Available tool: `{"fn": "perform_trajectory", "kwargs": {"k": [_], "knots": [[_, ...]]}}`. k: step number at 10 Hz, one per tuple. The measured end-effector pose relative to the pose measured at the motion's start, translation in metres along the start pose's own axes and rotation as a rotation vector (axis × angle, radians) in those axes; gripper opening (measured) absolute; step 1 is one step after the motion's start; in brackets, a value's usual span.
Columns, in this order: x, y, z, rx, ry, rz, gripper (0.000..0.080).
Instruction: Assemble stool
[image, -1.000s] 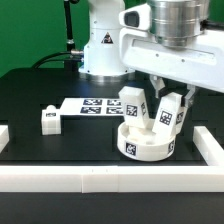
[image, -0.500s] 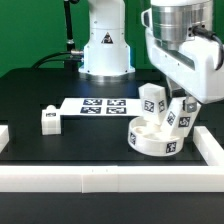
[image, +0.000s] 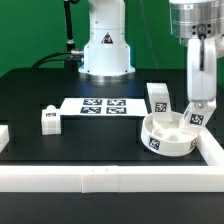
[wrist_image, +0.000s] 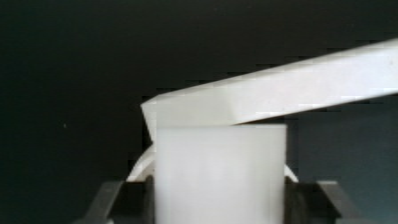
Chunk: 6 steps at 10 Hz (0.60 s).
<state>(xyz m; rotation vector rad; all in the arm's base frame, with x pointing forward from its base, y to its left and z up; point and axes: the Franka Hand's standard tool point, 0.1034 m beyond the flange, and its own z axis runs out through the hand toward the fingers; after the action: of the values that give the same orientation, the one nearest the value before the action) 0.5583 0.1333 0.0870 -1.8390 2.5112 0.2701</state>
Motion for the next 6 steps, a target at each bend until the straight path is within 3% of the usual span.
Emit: {"fn": "perform_trajectory", "kwargs": {"k": [4,6], "knots": [[-0.010,0.005,0.003,-0.013,-0.040,0.149,0.0333],[-0.011,0.005,0.005,-0.013,-0.048,0.094,0.0333]]}}
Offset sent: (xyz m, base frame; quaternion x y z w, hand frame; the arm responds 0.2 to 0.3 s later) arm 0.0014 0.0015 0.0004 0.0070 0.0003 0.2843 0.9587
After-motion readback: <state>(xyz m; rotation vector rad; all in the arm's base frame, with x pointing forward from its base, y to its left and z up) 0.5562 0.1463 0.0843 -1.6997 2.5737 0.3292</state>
